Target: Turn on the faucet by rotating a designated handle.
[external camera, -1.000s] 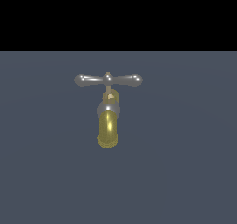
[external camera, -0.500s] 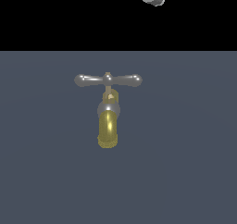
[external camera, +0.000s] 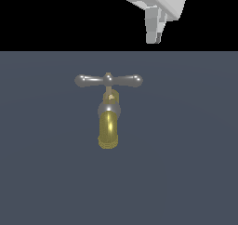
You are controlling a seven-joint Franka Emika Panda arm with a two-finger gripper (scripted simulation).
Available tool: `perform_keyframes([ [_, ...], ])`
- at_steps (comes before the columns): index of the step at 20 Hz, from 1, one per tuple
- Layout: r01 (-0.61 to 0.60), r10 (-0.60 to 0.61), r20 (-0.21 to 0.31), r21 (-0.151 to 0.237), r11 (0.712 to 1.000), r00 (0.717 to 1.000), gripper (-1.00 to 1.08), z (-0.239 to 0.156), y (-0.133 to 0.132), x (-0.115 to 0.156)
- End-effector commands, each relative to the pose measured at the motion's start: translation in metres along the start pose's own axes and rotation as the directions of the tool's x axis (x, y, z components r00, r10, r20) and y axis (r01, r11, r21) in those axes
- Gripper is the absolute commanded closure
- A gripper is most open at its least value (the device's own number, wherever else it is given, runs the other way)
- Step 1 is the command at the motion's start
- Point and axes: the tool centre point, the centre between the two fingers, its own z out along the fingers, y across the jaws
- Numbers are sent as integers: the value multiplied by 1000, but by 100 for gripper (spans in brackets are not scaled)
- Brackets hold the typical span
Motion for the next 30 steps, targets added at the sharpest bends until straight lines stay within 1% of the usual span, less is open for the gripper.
perform_keyframes([
  [1,60,-60,5,0,998,998,108,12,9,3],
  [5,150,-150,11,1,989,989,108,31,21,8],
  [9,236,-236,17,3,972,972,108,50,33,14],
  [18,409,-409,27,10,912,912,108,88,56,31],
  [25,494,-495,30,15,869,869,108,108,66,42],
  [30,529,-529,30,17,849,848,108,117,70,47],
])
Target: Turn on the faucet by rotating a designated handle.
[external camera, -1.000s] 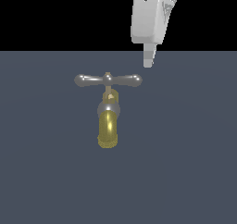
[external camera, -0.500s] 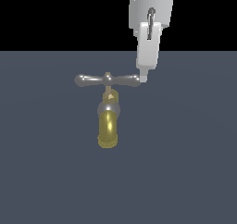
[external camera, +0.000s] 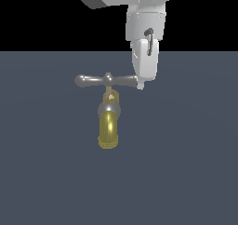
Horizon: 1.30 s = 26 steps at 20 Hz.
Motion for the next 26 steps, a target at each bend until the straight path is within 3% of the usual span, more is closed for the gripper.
perform_keyframes([
  [1,17,-17,0,0,1000,1000,108,3,3,1],
  [13,24,-24,0,0,1000,1000,108,4,4,2],
  [26,24,-24,0,0,1000,1000,108,4,41,-2],
])
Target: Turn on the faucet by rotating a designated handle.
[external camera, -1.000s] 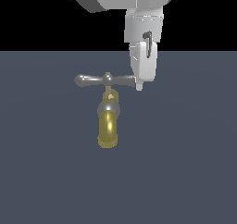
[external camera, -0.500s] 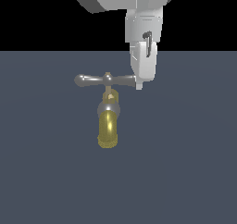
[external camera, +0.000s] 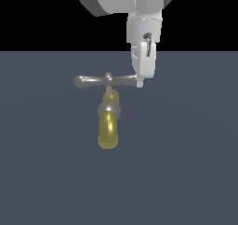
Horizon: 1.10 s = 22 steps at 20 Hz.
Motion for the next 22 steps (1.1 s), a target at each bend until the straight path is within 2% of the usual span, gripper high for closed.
perform_keyframes([
  [1,1,-1,3,-5,1000,1000,108,0,10,-1],
  [16,1,-1,3,-5,1000,1000,108,0,53,-7],
  [18,-5,5,2,4,1000,1000,108,2,47,-9],
  [22,-4,4,2,2,1000,1000,108,2,59,0],
])
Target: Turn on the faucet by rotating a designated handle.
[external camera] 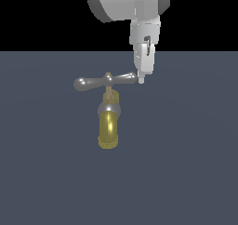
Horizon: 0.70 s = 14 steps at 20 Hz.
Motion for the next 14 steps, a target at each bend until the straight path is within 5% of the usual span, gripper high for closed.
perform_keyframes([
  [1,15,-15,-1,-5,1000,1000,108,-1,10,14],
  [14,17,-18,-1,-10,1000,1000,108,-2,48,44],
])
